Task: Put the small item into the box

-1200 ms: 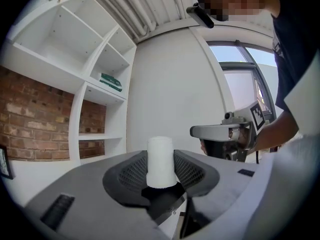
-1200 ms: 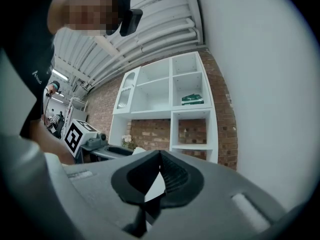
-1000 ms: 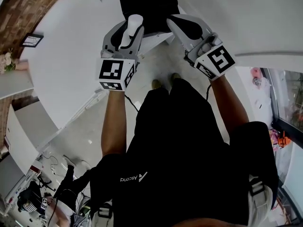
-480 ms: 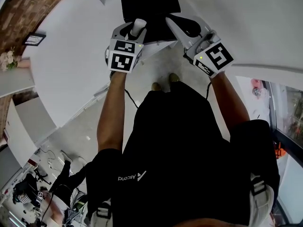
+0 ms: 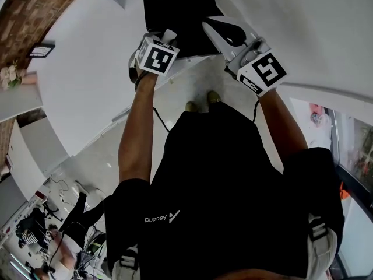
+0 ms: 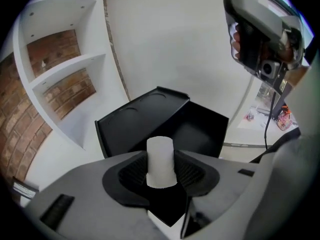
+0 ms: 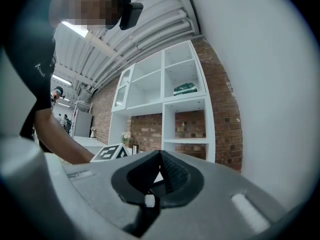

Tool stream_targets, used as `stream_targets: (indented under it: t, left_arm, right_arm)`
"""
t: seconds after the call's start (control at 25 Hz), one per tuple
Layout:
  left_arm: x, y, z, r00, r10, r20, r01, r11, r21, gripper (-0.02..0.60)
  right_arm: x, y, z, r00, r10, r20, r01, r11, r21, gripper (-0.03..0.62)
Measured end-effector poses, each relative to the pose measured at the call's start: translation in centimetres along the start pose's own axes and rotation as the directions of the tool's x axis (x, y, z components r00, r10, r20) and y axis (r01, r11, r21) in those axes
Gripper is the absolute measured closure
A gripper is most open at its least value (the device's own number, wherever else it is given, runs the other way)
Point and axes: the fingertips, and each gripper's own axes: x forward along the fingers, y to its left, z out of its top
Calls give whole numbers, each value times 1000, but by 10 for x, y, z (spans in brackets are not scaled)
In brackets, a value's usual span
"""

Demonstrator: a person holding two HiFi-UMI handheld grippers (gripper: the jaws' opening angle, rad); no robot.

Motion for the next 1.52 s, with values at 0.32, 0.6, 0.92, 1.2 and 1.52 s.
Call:
stream_targets:
  t: [0.32, 0.6, 0.92, 1.2, 1.52]
  left_arm:
    - [26, -2, -16, 986, 7, -169, 5, 997, 73, 418]
    - [46, -2, -31, 959, 40, -280, -2, 991, 134, 417]
    - [52, 3, -33, 956, 39, -289, -3, 992, 123, 414]
    - [48, 3, -31, 966, 34, -258, -4, 993, 114, 413]
    - [37, 1, -20, 978, 45, -201, -24, 994, 104, 394]
  right_arm:
    - [-3, -12, -3, 1000, 16, 0, -16, 1000, 9, 594]
    - [-6, -19, -9, 1000, 31, 2, -31, 999, 14, 594]
    - [-6, -28, -17, 999, 35, -6, -35, 999, 25, 594]
    - [-2, -27, -24, 999, 42, -13, -42, 998, 36, 594]
    - [-6, -27, -27, 999, 39, -15, -39, 998, 40, 594]
